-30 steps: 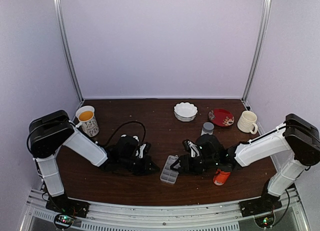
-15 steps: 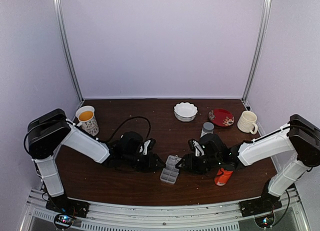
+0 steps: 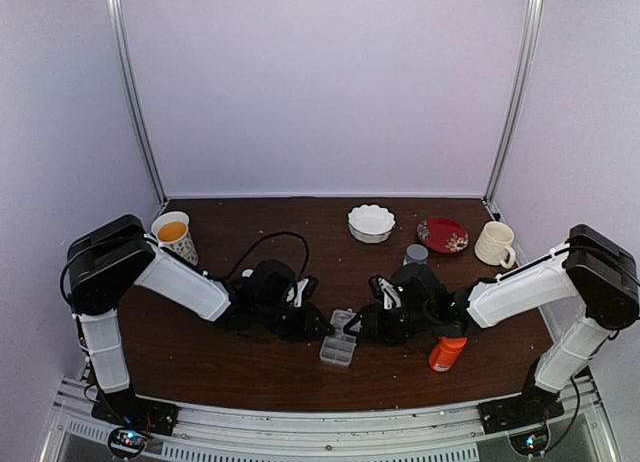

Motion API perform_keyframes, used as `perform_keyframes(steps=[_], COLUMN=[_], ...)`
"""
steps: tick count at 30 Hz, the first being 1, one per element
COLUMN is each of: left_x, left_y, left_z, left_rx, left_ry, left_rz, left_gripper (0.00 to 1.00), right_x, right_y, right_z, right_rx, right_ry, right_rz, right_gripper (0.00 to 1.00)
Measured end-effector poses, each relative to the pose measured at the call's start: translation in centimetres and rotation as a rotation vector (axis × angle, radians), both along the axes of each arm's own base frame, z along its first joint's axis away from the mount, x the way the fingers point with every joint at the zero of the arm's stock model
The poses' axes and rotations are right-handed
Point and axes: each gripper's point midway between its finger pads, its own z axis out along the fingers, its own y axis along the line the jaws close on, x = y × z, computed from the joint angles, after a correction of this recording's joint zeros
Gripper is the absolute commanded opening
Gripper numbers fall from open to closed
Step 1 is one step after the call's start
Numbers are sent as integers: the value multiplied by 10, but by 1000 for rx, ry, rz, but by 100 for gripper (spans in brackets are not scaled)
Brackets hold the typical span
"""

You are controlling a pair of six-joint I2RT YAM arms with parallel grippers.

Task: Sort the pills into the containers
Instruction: Pick up the pill container from the center of the board.

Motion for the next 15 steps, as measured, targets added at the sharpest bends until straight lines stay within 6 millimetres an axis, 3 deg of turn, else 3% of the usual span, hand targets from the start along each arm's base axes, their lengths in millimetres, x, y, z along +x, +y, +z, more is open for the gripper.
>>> perform_keyframes(steps=[4, 15], left_x=[5, 5], left_y=[2, 5], left_z=[2, 1], left_rx=[-21, -80], left_ry=[12, 29], left_rz=[18, 30], left_gripper=[4, 0], right_x=[0, -3], right_y=[-1, -9], right_z=[-1, -3], right_rx=[-5, -17], right_ry=[4, 1], right_rz=[-2, -14], right_gripper=[52, 59])
